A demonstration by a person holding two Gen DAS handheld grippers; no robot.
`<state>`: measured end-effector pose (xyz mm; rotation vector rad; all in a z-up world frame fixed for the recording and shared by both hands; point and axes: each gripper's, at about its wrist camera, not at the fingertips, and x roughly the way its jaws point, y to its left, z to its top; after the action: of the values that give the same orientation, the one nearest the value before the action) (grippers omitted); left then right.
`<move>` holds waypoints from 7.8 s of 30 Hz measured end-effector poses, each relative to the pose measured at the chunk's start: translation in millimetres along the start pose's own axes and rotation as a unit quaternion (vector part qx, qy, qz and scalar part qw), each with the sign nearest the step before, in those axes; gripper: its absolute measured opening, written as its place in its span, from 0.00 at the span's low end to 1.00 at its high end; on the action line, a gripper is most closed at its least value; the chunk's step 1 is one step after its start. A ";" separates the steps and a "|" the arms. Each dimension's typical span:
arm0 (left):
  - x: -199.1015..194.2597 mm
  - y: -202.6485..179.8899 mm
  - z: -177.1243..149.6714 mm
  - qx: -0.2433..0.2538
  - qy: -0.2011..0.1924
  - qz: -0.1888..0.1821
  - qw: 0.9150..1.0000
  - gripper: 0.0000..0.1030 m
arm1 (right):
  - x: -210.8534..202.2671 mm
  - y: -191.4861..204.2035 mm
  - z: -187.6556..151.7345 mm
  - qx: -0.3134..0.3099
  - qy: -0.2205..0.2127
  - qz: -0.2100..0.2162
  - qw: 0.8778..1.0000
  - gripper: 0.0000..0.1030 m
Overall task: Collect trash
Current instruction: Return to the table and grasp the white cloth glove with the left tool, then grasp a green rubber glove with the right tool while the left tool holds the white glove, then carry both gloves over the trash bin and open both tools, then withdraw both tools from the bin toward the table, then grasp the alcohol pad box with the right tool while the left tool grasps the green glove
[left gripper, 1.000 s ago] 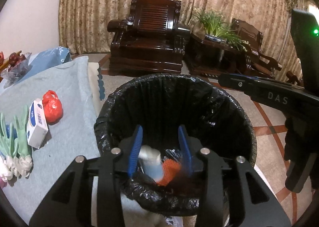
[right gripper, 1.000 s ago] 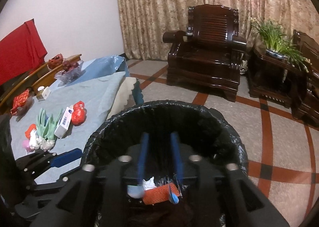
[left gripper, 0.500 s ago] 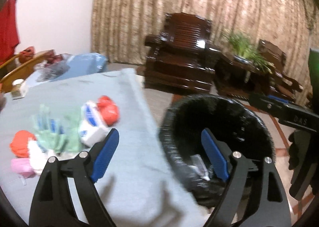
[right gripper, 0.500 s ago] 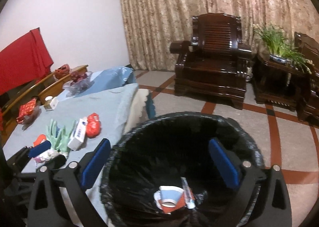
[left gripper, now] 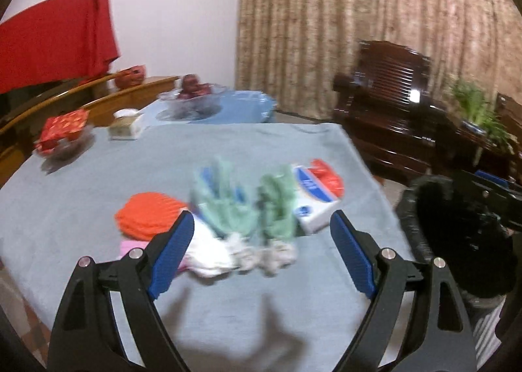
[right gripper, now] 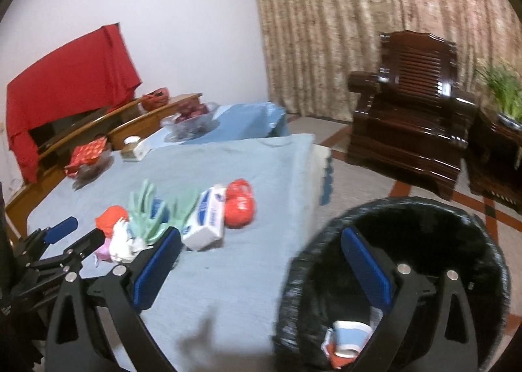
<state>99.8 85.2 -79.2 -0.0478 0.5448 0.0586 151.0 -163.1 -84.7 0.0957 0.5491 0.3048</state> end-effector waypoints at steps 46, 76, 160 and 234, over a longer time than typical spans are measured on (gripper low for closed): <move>47.6 60.9 -19.6 -0.050 0.048 0.005 0.998 0.18 | 131.6 117.1 -35.9 -0.045 0.122 0.090 0.987 0.38; 27.1 57.8 -6.2 -0.052 0.023 -0.013 0.998 0.18 | 114.4 120.9 -2.3 -0.043 0.111 0.113 0.987 0.17; 6.6 -121.8 16.1 0.051 0.005 -0.139 0.989 0.87 | -71.5 -92.5 -19.0 0.051 -0.009 -0.112 0.992 0.94; 85.0 36.7 -17.2 -0.017 0.067 0.004 0.998 0.75 | 147.9 64.5 -34.5 -0.020 0.158 0.037 0.987 0.55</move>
<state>161.0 124.5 -139.1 -0.0836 0.6782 0.0731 235.8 -55.7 -176.8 0.0284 0.8548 0.4062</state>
